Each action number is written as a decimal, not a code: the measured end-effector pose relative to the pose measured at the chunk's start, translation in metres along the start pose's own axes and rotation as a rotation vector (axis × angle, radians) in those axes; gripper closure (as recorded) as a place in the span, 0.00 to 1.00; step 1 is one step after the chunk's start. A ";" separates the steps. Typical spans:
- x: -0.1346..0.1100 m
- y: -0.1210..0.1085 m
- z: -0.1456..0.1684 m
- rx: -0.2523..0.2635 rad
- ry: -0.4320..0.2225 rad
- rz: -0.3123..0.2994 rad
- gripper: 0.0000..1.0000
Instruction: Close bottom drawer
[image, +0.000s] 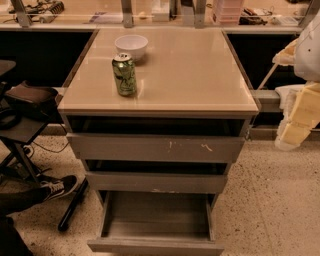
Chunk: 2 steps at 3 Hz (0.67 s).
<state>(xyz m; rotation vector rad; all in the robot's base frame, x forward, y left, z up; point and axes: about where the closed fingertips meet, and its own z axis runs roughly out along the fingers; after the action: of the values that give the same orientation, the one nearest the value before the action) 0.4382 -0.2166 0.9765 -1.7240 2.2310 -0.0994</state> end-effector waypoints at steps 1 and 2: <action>0.000 0.000 0.000 0.000 0.000 0.000 0.00; 0.006 0.014 0.011 0.002 -0.030 -0.014 0.00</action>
Offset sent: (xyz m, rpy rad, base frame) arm -0.0303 -0.0028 -0.0448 0.0649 -0.0121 0.0559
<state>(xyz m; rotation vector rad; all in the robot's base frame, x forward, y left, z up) 0.4271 -0.2170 0.9619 -1.7292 2.1971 -0.0780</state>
